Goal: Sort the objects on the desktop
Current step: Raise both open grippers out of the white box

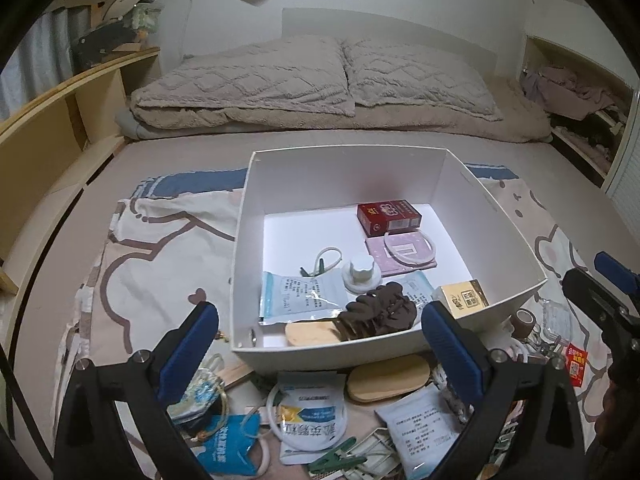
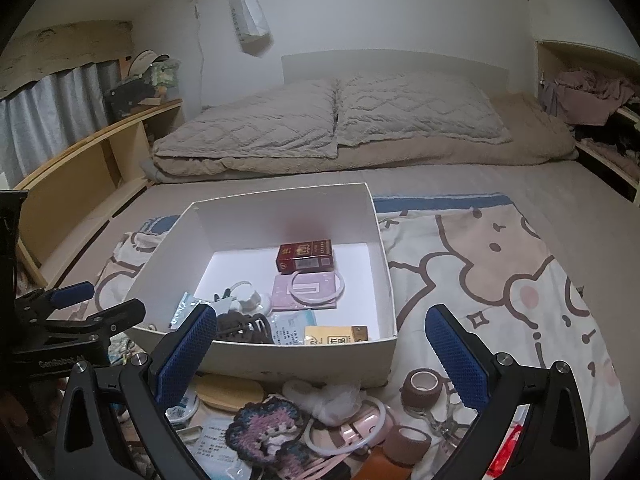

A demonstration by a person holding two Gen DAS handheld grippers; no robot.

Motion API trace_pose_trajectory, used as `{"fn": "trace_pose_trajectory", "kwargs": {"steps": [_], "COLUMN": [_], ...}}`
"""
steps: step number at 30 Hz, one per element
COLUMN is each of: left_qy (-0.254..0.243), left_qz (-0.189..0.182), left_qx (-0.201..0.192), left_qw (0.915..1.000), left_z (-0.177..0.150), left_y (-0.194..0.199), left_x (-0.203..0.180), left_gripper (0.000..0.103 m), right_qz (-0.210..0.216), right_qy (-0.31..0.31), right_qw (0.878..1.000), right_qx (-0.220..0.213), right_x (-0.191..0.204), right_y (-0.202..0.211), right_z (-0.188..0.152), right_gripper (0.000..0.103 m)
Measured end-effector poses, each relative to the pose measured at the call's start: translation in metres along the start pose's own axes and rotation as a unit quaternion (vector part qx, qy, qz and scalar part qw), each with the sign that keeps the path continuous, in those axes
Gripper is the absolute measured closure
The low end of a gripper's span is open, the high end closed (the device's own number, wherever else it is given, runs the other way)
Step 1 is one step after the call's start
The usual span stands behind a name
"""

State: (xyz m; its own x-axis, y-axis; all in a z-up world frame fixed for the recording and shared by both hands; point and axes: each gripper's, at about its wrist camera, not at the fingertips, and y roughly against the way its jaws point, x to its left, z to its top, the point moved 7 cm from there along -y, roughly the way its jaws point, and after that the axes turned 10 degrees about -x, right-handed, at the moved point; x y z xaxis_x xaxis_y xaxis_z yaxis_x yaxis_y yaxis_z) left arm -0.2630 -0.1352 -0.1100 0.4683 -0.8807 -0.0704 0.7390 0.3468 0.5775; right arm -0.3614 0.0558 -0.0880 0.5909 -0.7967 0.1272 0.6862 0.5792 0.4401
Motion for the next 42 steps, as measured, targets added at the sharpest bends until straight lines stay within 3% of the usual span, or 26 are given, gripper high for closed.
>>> {"fn": "trace_pose_trajectory", "kwargs": {"steps": [18, 21, 42], "left_qy": [0.012, 0.004, 0.028], "left_qz": [-0.009, 0.003, -0.017], "left_qx": [-0.037, -0.038, -0.102], "left_qw": [0.9992, 0.9993, 0.9942], "left_z": [0.009, 0.011, 0.023], "left_y": [0.052, 0.062, 0.135], "left_x": [0.022, 0.024, 0.042], "left_gripper": [0.001, 0.001, 0.0], "right_qz": [0.004, 0.004, 0.017], "right_qy": [0.01, 0.016, 0.024], "right_qw": [1.0, 0.999, 0.997], "right_qx": [-0.021, -0.029, -0.069], "right_x": [0.015, 0.017, 0.017], "right_y": [0.038, 0.047, 0.1], "right_z": [0.002, 0.005, 0.011], "right_gripper": [0.0, 0.0, 0.0]}}
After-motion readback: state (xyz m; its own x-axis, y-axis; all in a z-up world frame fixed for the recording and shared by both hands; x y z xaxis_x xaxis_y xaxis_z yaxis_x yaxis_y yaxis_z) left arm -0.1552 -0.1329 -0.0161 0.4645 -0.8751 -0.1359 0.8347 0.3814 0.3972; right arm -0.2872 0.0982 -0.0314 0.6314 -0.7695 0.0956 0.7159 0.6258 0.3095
